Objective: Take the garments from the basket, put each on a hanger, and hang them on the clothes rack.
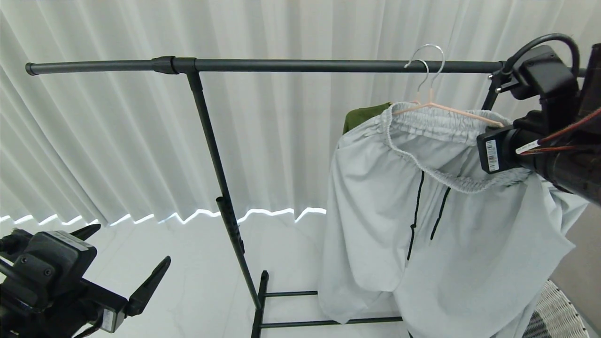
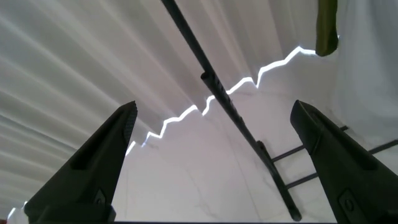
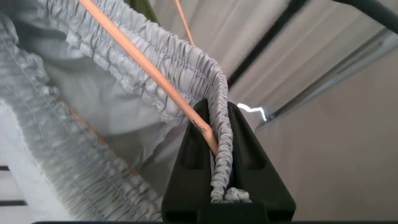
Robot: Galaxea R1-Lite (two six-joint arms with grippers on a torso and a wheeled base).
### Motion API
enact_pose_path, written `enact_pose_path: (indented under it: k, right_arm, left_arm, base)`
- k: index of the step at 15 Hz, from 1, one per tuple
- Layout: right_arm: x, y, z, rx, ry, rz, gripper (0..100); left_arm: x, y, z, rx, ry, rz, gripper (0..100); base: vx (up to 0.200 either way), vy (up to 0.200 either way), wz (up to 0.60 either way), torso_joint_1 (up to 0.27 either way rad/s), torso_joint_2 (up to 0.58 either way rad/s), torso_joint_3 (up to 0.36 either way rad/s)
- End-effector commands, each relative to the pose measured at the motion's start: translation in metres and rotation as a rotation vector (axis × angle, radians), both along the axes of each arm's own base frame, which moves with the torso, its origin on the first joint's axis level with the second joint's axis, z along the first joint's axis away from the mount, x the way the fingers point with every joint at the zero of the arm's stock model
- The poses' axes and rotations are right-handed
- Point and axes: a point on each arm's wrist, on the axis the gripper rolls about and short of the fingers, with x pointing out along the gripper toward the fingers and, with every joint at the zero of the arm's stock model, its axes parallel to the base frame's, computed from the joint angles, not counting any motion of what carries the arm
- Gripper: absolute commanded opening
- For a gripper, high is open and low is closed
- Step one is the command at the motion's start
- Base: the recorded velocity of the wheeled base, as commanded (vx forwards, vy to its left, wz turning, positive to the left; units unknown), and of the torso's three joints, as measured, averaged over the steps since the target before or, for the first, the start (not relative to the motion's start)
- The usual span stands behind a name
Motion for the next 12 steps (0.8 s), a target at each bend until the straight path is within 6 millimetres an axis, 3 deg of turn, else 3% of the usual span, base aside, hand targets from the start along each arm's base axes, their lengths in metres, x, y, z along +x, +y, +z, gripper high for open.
enact_pose_path:
  k: [1,3,8,12]
  right_arm:
    - [0.007,0.006,-0.003,-0.007,0.008,0.000,0]
    - [0.012,0.009,0.000,0.002,-0.001,-0.001,0]
    - [0.034,0.025,0.005,0.031,-0.040,-0.006,0]
    - [0.066,0.050,0.002,0.036,-0.045,-0.006,0]
  left_arm:
    - [-0.003,-0.001,-0.002,0.000,0.001,-0.014,100]
    - [-0.004,-0.001,-0.004,0.004,0.007,-0.017,100]
    - [-0.009,-0.001,-0.008,0.006,0.014,-0.040,100]
    - [-0.010,-0.001,-0.008,0.005,0.014,-0.040,100]
  base:
    - [0.200,0.000,0.00,0.012,0.01,0.002]
    - [0.200,0.000,0.00,0.005,0.00,-0.002]
    - [0.000,0.000,0.00,0.000,0.00,0.000]
    - [0.000,0.000,0.00,0.000,0.00,0.000]
